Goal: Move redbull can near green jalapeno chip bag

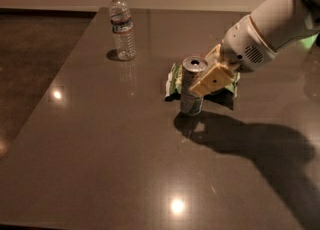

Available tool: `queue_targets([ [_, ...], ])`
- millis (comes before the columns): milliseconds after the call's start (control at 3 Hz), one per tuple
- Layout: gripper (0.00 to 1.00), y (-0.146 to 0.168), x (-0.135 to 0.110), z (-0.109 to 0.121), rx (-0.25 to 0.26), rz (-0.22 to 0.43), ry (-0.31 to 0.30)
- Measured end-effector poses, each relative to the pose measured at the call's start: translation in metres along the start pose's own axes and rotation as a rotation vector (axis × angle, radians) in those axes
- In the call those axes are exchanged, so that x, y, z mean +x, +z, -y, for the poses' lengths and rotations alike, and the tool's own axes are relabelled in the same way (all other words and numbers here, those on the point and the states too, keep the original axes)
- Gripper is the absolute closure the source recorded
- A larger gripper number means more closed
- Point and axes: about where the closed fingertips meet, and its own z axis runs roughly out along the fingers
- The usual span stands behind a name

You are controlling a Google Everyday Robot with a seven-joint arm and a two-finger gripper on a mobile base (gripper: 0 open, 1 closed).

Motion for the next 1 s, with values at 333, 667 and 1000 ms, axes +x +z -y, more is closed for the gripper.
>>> queue_targets([
  [333, 0.84, -0.006, 0.018, 0.025, 0.039, -0.004, 0.04],
  [667, 0.61, -0.005, 0.028, 0.034, 0.041, 0.005, 0.06],
  [1000, 0.37, -0.005, 0.028, 0.034, 0.041, 0.005, 0.059],
])
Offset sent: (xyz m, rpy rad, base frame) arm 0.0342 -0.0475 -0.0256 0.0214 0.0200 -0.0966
